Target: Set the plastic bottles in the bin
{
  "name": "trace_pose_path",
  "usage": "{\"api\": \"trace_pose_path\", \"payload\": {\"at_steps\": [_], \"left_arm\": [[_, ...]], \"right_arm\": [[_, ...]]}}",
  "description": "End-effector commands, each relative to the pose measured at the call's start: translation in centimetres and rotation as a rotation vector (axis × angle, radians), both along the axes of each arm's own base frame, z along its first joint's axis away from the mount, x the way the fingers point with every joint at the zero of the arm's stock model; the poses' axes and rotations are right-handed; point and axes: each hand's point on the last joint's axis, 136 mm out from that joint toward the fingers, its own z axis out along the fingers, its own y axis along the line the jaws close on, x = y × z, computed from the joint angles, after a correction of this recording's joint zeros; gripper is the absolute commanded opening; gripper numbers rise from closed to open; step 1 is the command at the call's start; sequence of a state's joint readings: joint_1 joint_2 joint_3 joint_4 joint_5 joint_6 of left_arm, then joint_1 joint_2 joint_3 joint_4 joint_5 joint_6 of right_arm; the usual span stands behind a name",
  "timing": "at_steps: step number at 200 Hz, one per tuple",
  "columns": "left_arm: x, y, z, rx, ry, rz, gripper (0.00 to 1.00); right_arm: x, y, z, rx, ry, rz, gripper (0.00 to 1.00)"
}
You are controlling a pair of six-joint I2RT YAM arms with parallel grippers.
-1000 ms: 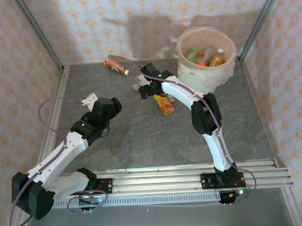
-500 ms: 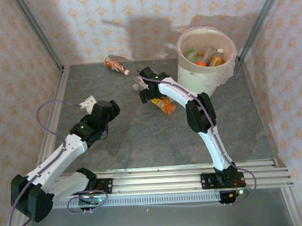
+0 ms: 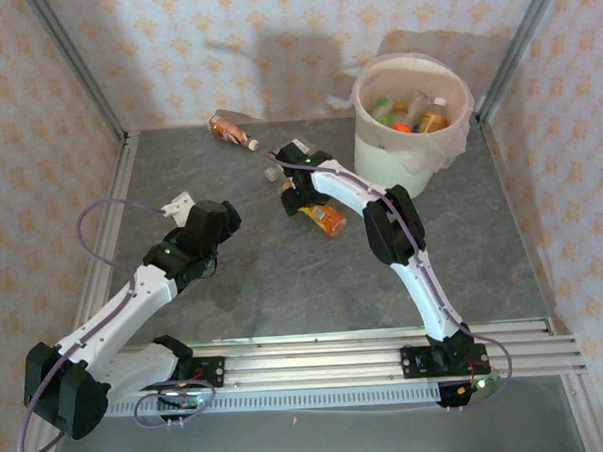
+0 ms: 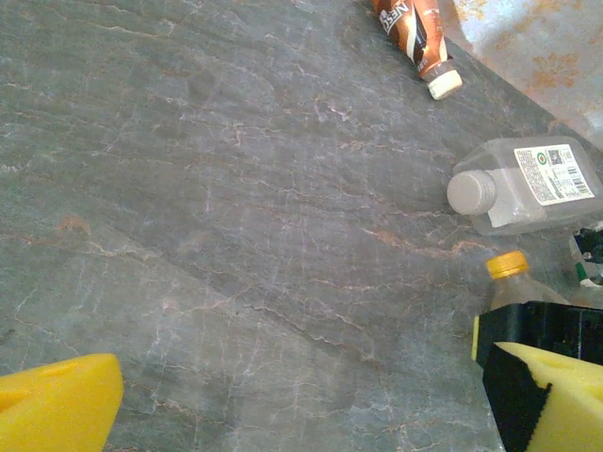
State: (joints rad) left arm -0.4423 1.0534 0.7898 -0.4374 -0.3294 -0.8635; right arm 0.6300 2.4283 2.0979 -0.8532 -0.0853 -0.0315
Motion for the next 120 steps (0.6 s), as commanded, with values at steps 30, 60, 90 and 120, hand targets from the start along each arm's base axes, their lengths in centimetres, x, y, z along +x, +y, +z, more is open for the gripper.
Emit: {"api": "trace_pose_path", "payload": {"at_steps": [30,60,90,120], "left_arm": [[0.4,0.6,0.2,0.019,-0.006,0.022,1.0],[0.8,0.1,0.7,0.005,-0.026,0.003,1.0],[1.3,-0.5,1.0,-0.012,-0.044,-0.024,1.0],[1.4,-0.8,1.2,-0.019,-0.047,-0.037,1.0]], "right_arm": [[0.7,1.0,12.4,0.145,-0.216,0.055,0.63],[0.4,0.9,24.4,0.298,-0.434,0.083,0.61],[-0.4,-0.7,34.0,0.446,-0.61,0.068,0.57],[-0.8,-3.7,41.1,0.563,-0.742,0.028,0.55]]}}
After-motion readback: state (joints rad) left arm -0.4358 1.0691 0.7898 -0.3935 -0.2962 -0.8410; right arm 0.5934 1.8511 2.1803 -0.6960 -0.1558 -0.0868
